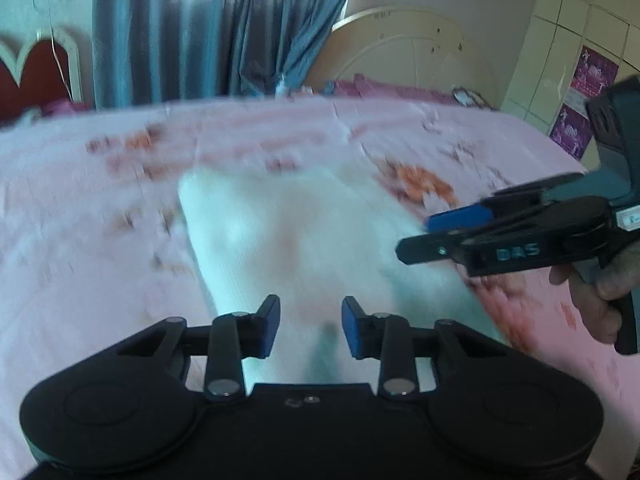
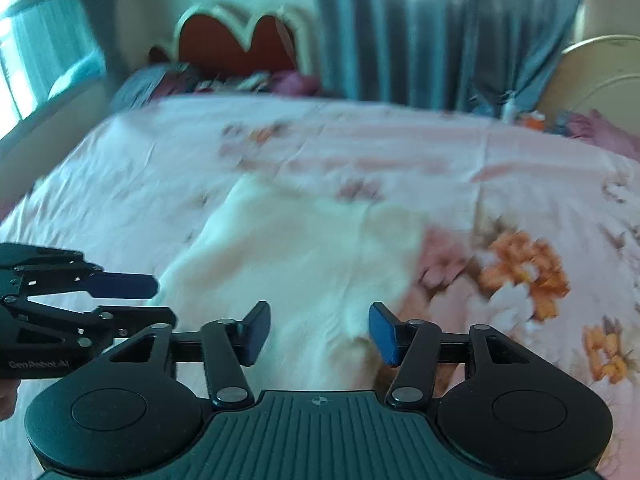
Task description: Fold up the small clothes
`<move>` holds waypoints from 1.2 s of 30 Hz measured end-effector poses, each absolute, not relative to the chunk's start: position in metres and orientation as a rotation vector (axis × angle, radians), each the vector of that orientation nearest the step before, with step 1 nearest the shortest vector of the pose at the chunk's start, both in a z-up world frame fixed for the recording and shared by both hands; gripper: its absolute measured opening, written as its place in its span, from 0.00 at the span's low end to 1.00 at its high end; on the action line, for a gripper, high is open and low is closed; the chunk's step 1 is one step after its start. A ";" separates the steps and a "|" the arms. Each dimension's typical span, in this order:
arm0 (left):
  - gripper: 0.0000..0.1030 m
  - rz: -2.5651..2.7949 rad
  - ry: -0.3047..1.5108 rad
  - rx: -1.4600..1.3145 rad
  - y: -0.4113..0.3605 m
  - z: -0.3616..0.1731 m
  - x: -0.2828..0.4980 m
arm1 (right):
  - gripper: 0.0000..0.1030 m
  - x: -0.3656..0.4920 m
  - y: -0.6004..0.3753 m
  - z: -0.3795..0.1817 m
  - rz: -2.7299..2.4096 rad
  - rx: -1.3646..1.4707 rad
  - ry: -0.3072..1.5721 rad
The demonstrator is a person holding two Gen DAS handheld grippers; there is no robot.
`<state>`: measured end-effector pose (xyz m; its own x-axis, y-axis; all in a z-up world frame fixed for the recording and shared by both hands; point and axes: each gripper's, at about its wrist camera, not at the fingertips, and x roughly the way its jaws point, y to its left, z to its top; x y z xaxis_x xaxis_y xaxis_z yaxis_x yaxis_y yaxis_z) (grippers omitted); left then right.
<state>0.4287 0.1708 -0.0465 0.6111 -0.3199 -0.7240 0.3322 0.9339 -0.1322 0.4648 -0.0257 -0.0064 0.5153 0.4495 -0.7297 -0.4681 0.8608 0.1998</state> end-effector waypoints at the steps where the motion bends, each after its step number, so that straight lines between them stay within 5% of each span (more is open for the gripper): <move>1: 0.30 -0.375 0.858 0.001 0.170 -0.056 0.429 | 0.04 0.467 -0.024 -0.015 0.549 -0.036 0.901; 36: 0.29 -0.260 0.844 0.033 0.169 -0.064 0.351 | 0.00 0.384 -0.024 -0.027 0.501 -0.225 0.925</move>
<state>0.3514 0.1692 -0.0642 0.6346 -0.2144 -0.7425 0.2405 0.9678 -0.0740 0.3844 -0.0243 -0.0271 0.4981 0.3153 -0.8078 -0.5038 0.8634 0.0263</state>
